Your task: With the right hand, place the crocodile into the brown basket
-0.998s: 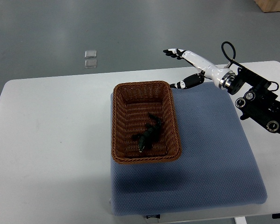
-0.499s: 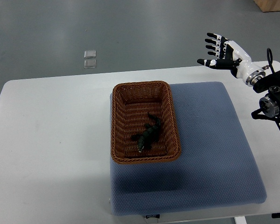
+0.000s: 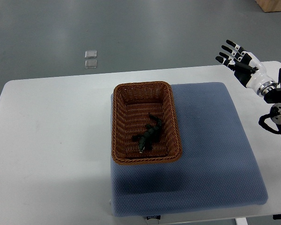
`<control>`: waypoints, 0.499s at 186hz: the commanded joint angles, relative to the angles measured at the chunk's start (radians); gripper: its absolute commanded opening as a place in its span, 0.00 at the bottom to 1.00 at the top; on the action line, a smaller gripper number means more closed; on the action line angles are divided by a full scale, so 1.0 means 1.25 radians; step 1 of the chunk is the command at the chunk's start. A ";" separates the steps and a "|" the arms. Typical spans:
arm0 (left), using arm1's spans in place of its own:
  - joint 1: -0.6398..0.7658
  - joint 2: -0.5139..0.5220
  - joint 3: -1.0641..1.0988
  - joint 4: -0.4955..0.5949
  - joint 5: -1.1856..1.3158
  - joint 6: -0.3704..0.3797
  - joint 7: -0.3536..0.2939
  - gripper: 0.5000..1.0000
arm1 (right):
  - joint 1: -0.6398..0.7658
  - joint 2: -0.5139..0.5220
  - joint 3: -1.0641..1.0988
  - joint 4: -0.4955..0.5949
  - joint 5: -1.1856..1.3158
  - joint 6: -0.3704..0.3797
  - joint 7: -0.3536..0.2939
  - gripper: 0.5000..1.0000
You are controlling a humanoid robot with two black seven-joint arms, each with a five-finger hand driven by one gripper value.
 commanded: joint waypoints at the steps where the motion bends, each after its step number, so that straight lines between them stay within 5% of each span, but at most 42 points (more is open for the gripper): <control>1: 0.000 0.000 0.000 0.000 0.000 0.000 0.000 1.00 | 0.001 0.000 -0.001 -0.017 0.001 -0.001 0.000 0.81; 93: 0.000 0.000 0.000 0.000 0.000 0.000 0.000 1.00 | -0.039 0.014 0.009 -0.024 0.002 -0.016 0.006 0.86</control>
